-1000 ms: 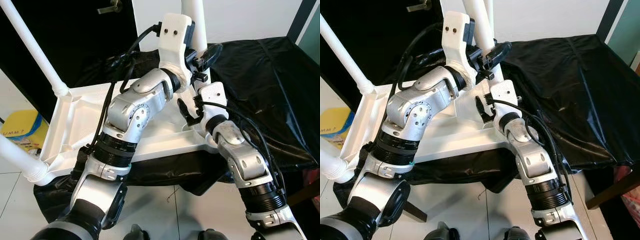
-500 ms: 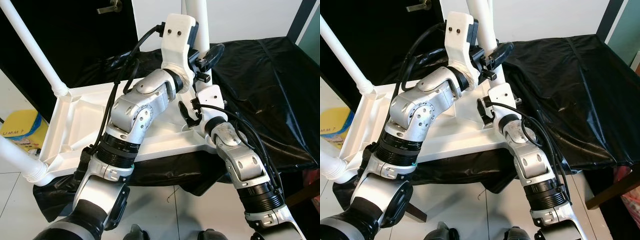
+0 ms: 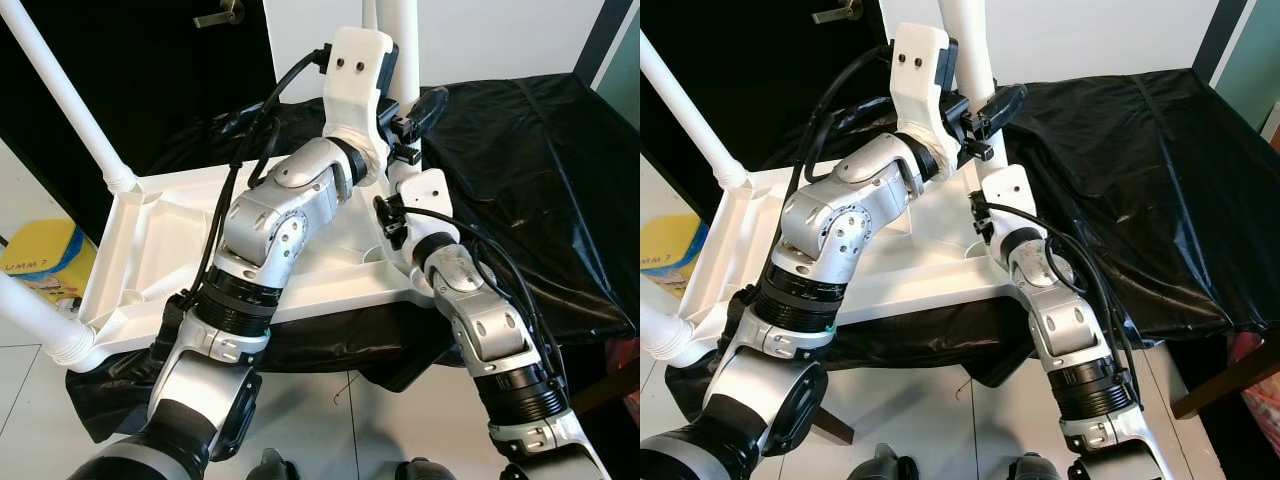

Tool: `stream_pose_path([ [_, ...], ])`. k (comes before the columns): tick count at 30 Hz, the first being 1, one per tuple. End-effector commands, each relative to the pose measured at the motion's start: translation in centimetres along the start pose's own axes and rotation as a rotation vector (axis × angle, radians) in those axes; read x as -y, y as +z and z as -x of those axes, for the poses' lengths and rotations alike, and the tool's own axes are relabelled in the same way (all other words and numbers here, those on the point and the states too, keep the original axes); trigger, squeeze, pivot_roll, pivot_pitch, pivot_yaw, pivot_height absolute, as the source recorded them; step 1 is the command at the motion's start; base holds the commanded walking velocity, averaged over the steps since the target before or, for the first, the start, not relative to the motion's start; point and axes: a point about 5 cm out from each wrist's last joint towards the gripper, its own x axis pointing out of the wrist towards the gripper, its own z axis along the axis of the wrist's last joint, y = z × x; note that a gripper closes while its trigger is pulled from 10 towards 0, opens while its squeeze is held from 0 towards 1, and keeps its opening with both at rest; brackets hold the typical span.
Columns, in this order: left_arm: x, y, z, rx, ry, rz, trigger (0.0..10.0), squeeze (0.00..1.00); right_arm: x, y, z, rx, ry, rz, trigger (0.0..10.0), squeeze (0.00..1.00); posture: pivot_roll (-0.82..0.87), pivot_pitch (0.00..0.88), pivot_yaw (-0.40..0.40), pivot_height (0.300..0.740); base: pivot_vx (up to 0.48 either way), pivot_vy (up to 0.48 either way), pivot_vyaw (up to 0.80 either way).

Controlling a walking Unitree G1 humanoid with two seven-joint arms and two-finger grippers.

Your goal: Building children table

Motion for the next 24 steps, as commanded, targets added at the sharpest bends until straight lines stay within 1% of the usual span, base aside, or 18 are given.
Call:
stream_pose_path([
  [1,0.6,1.1,-0.3,0.043,-0.043,-0.018,10.0,0.0,-0.6,-0.5,-0.2,-0.033,0.023,0.001,0.0,0.0,-0.1,0.059,0.065,0.74,0.0,0.0,0.0],
  [6,0.8,1.3,-0.2,0.054,-0.06,-0.02,10.0,0.0,-0.3,-0.5,-0.2,-0.034,-0.001,-0.017,0.0,0.0,-0.1,0.056,0.064,0.74,0.0,0.0,0.0],
  [7,0.8,1.4,-0.1,0.067,-0.072,0.001,10.0,1.0,-0.2,-0.4,-0.2,-0.032,-0.013,-0.032,10.0,0.0,-0.1,0.051,0.063,0.74,0.0,0.0,0.0],
  [9,0.9,1.4,0.0,0.084,-0.085,0.028,10.0,1.0,0.1,-0.2,-0.3,-0.026,-0.034,-0.053,10.0,0.0,-0.1,0.048,0.061,0.74,0.0,0.0,0.0],
  [11,0.9,1.4,0.1,0.088,-0.087,0.031,10.0,1.0,0.2,-0.2,-0.4,-0.024,-0.044,-0.064,10.0,0.0,-0.1,0.047,0.061,0.74,0.0,0.0,0.0],
  [16,0.6,1.3,0.2,0.085,-0.052,0.006,10.0,1.0,0.6,0.0,-0.4,-0.018,-0.065,-0.075,10.0,0.0,-0.1,0.045,0.06,0.74,0.0,0.0,0.0],
  [17,0.3,1.1,0.3,0.085,-0.028,-0.004,10.0,0.0,0.7,0.0,-0.4,-0.017,-0.071,-0.077,10.0,0.0,-0.1,0.042,0.059,0.74,0.0,0.0,0.0],
  [19,0.0,0.9,0.6,0.089,-0.002,-0.006,10.0,0.0,0.9,0.0,-0.4,-0.017,-0.084,-0.089,10.0,0.0,-0.1,0.039,0.059,0.74,0.0,0.0,0.0],
  [24,-0.2,0.8,1.2,0.101,0.004,-0.004,10.0,0.0,1.4,-0.1,-0.4,-0.02,-0.111,-0.113,10.0,0.0,-0.1,0.035,0.056,0.74,0.0,0.0,0.0],
])
